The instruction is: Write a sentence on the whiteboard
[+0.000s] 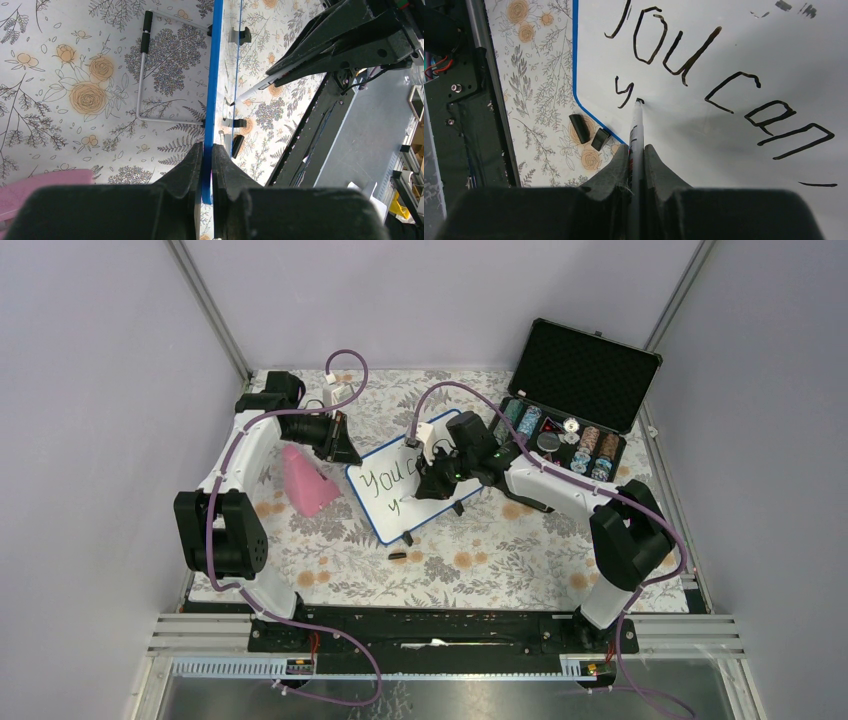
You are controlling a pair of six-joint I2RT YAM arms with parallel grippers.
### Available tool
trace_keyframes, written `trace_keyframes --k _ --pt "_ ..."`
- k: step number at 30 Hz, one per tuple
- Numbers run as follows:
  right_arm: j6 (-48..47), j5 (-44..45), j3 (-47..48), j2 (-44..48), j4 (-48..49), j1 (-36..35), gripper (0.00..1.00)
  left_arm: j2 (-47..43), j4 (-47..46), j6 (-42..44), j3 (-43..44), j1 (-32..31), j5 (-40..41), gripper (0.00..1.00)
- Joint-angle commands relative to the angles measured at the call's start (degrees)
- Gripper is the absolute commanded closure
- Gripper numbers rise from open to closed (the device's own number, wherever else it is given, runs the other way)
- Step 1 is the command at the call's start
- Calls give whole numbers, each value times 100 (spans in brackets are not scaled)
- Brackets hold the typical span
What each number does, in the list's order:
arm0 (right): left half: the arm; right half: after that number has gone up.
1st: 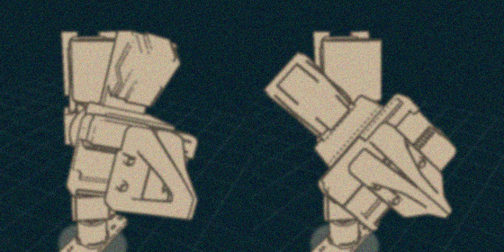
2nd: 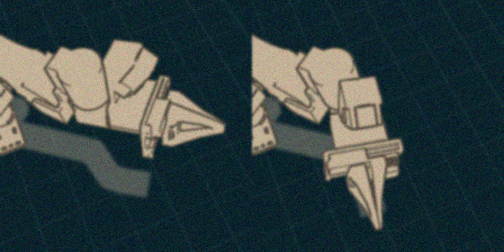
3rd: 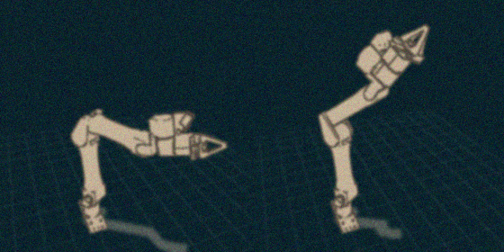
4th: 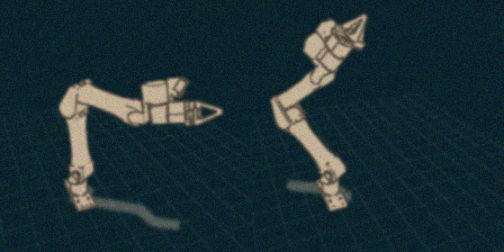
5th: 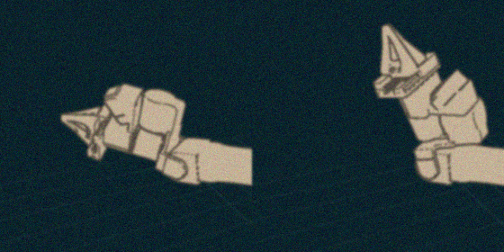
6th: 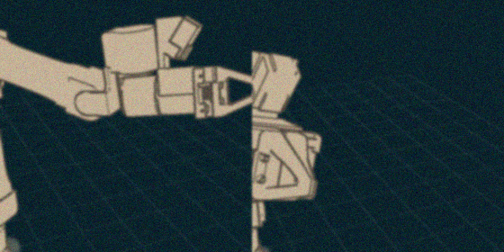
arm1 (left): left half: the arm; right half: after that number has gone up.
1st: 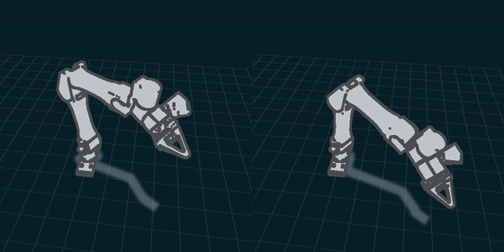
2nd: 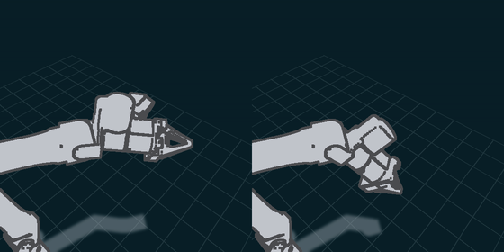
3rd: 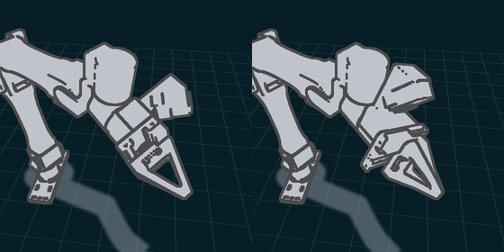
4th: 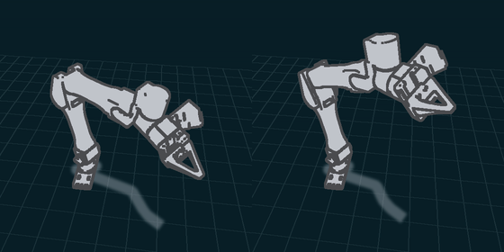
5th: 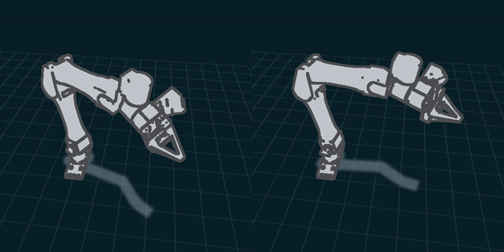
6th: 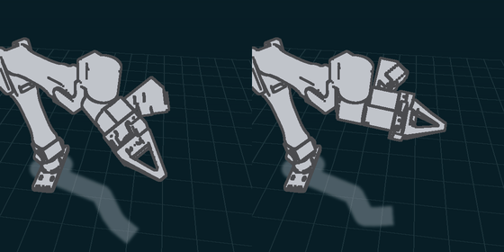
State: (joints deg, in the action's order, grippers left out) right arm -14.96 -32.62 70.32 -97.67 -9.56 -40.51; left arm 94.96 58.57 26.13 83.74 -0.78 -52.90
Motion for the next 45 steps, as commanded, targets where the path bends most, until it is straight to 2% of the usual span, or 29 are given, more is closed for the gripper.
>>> trace_keyframes --k 1,22,45 --pt "-33 -19 112 -45 176 -50 100 -165 -166 129 -36 29 114 100" --pt "-115 47 -220 142 177 -50 100 -137 -166 107 -32 29 107 100" --pt "-288 264 -32 237 -2 180 100 -135 -162 94 -16 30 94 100"
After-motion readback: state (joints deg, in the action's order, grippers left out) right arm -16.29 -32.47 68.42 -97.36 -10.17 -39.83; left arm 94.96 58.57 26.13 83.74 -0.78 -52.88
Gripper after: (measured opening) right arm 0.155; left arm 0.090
